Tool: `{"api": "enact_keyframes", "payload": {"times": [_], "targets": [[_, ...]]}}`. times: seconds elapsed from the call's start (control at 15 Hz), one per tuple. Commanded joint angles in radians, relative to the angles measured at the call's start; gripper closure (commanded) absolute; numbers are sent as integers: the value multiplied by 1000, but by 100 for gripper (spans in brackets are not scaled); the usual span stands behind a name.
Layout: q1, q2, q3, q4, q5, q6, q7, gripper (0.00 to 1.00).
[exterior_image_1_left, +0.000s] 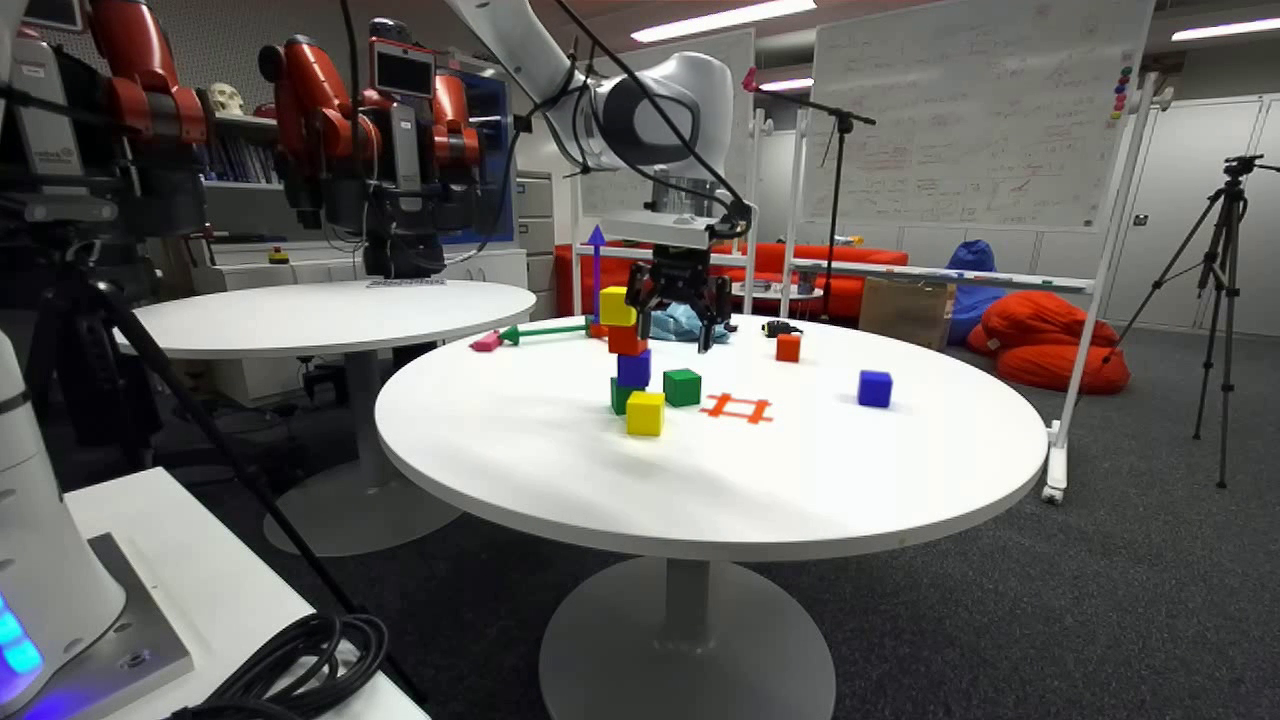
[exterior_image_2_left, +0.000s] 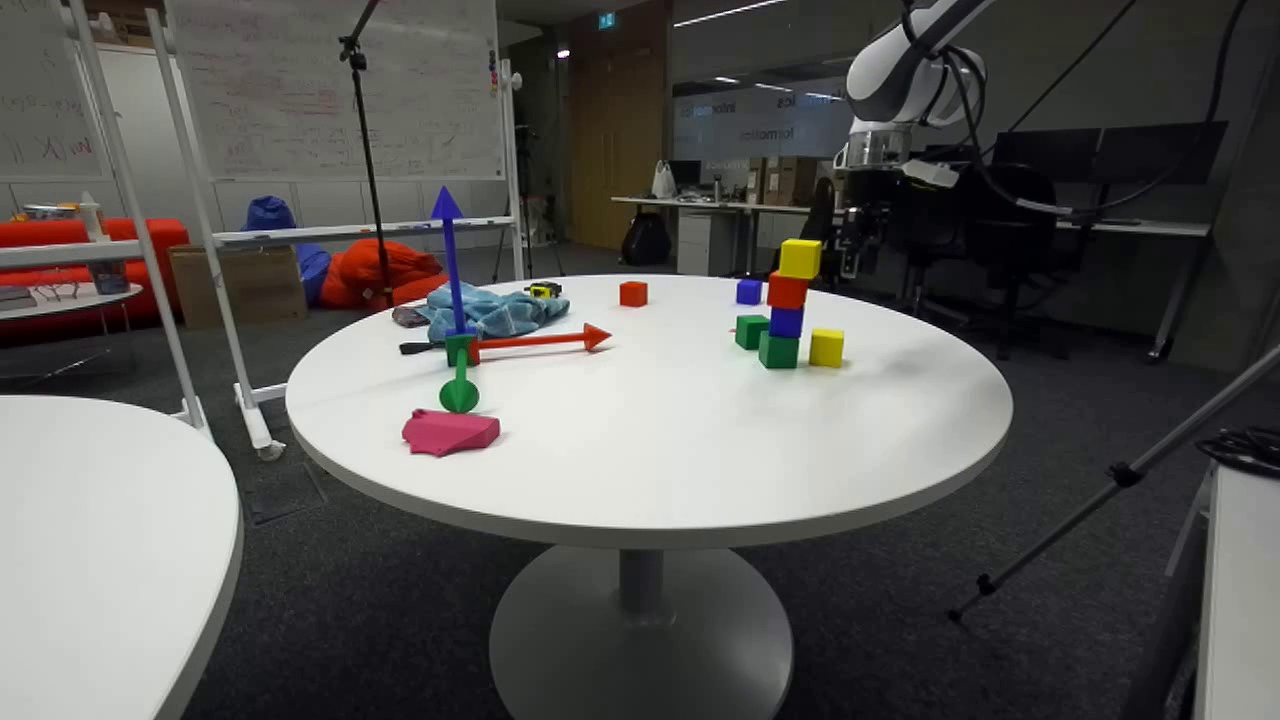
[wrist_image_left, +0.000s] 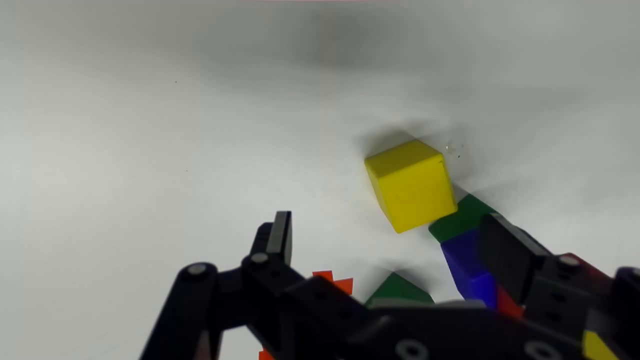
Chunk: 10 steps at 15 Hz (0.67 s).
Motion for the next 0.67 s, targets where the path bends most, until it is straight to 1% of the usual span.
{"api": "enact_keyframes", "payload": {"times": [0.0,0.27,0.4,0.47,0.6], "targets": [[-57,-9,36,-58,41,58,-206,0],[-85,5,45,-76,59,47,-388,0],[-97,12,56,-79,98,50,-463,0],[-103,15,62,-79,128,48,-490,0],[-123,18,87,-75,232,31,-546,0]]}}
